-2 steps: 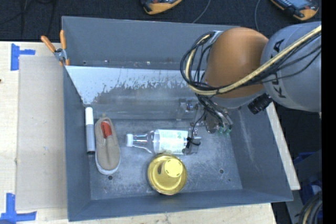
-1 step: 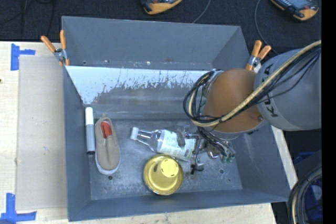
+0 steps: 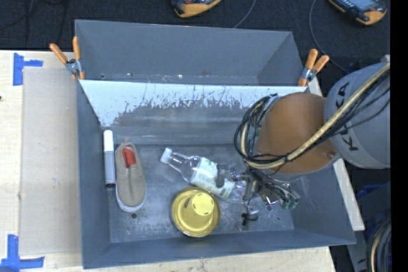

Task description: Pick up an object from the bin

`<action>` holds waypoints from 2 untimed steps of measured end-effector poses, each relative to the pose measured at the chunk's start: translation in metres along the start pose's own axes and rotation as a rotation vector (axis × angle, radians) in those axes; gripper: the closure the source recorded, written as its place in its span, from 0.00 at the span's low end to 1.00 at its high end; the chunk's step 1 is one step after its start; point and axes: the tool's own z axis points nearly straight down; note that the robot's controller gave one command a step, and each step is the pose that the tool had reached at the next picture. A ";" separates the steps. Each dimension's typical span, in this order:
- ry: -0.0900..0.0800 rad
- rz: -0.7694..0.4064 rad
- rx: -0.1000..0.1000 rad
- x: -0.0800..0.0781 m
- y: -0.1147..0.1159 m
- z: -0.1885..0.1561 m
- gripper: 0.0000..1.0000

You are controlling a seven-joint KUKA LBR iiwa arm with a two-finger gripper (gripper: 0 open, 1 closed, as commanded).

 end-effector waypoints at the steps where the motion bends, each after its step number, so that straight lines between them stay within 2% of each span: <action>1: -0.012 -0.007 0.003 -0.071 0.004 0.034 0.00; 2: -0.032 -0.234 0.009 -0.061 0.002 0.030 0.00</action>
Offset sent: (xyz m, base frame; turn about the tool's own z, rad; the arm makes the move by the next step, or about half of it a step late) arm 0.0620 0.0240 -0.0362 -0.0066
